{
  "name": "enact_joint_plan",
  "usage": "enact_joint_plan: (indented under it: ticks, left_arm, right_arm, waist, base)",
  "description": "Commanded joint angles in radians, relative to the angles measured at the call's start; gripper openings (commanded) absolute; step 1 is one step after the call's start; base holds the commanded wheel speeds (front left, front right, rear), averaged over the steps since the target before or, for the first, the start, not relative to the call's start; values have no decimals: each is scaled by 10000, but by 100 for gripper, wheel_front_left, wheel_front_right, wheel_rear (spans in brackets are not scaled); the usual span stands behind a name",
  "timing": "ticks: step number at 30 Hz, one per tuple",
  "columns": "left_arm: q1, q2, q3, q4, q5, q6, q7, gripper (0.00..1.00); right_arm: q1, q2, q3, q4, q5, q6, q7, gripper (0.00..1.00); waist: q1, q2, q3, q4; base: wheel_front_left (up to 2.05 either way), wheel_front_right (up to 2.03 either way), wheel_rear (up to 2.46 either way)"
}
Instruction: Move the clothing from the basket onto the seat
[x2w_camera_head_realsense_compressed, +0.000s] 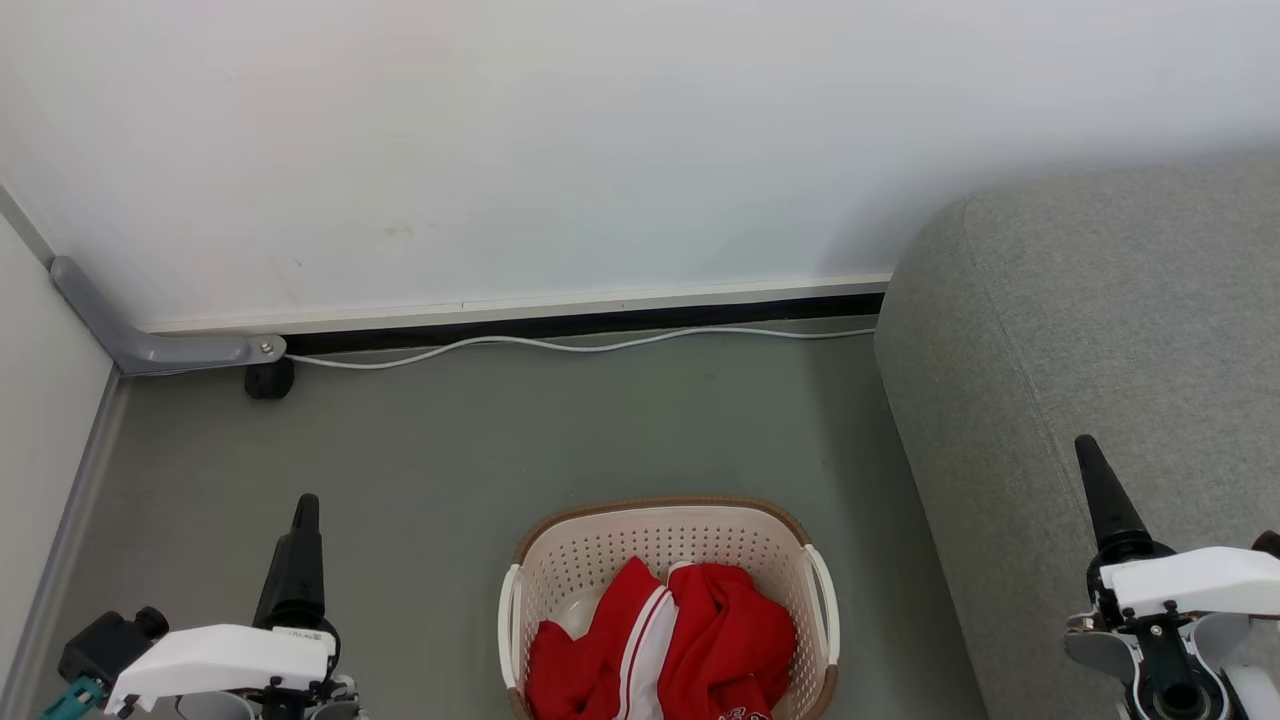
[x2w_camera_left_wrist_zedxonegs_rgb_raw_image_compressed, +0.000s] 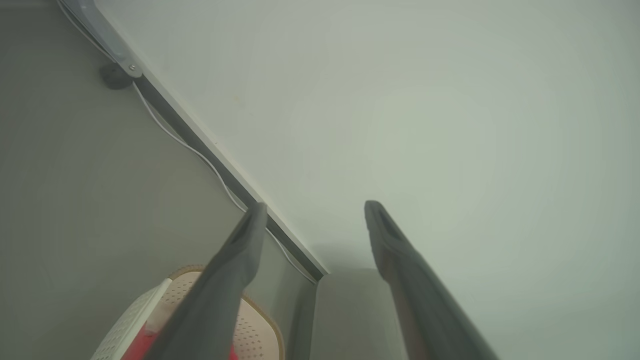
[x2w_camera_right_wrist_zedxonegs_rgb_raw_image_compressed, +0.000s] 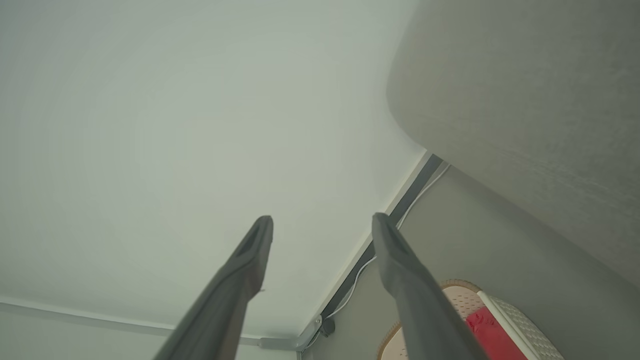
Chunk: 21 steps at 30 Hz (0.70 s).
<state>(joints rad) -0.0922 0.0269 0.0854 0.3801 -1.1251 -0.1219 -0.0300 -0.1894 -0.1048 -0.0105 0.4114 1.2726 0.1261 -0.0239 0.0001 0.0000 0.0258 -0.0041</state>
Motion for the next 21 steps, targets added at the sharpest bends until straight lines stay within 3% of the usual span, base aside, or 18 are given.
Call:
enact_joint_plan:
  ticks: [1,21]
  left_arm:
    - [-638,217,159,-180,449,-36,-123,100]
    - [-976,440,-60,-59,4056,-50,-738,100]
  right_arm:
    - [-586,-246,161,-168,-384,37,-185,100]
    - [-1279,-675,1018,566,-3576,40,-800,100]
  waist:
    - [-1,0,2,-1]
    - [-1,0,-39,2]
  base:
    - [0,0,0]
    - [0,0,0]
